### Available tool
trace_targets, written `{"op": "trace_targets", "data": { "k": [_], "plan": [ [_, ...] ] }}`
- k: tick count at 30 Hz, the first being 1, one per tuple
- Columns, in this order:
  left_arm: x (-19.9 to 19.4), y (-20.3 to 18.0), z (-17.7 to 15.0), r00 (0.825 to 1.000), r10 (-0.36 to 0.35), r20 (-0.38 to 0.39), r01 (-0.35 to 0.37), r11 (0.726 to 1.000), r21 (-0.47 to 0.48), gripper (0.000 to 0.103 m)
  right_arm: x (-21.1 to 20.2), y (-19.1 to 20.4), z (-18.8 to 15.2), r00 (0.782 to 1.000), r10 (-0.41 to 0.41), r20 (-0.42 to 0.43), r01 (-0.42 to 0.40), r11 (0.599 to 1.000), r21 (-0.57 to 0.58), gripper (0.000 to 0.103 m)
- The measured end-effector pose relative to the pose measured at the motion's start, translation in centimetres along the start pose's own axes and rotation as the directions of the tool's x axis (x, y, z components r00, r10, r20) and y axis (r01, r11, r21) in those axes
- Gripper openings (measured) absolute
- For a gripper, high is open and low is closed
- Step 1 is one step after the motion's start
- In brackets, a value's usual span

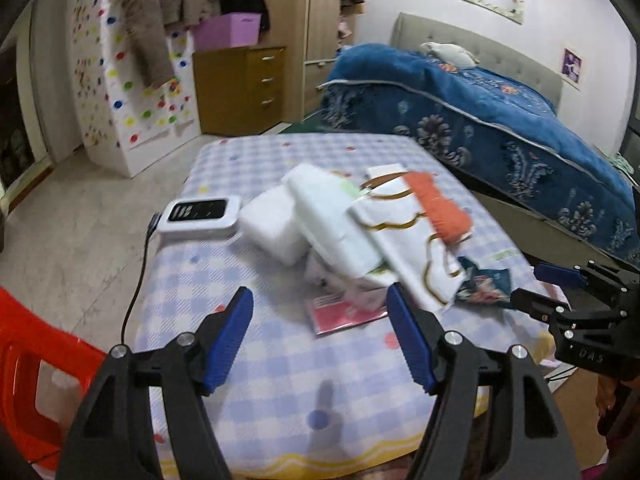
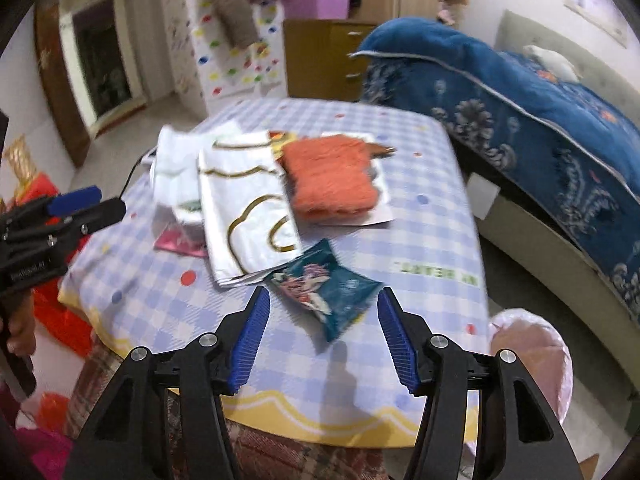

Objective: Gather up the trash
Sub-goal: 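Move both tools back over the table, then grasp the teal snack wrapper with the right gripper while the left gripper grasps the white paper bag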

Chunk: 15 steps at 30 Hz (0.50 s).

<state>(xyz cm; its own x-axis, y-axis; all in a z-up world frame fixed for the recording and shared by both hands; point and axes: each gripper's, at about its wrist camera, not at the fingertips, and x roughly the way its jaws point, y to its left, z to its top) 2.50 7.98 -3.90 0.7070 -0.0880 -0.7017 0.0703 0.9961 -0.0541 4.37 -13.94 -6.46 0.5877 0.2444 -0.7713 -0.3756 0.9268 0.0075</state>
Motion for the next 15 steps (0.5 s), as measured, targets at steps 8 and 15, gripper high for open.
{"op": "trace_targets", "data": {
  "k": [8, 15],
  "plan": [
    [-0.4, 0.5, 0.6, 0.999, 0.038, 0.03, -0.038, 0.999, 0.003, 0.068, 2.9, 1.6, 0.9, 0.999, -0.005, -0.05, -0.001, 0.993, -0.119, 0.057],
    [-1.0, -0.3, -0.5, 1.0, 0.029, 0.011, -0.03, 0.999, 0.017, 0.069, 3.8, 1.5, -0.4, 0.996, -0.043, -0.084, 0.03, 0.988, -0.151, 0.044]
  ]
}}
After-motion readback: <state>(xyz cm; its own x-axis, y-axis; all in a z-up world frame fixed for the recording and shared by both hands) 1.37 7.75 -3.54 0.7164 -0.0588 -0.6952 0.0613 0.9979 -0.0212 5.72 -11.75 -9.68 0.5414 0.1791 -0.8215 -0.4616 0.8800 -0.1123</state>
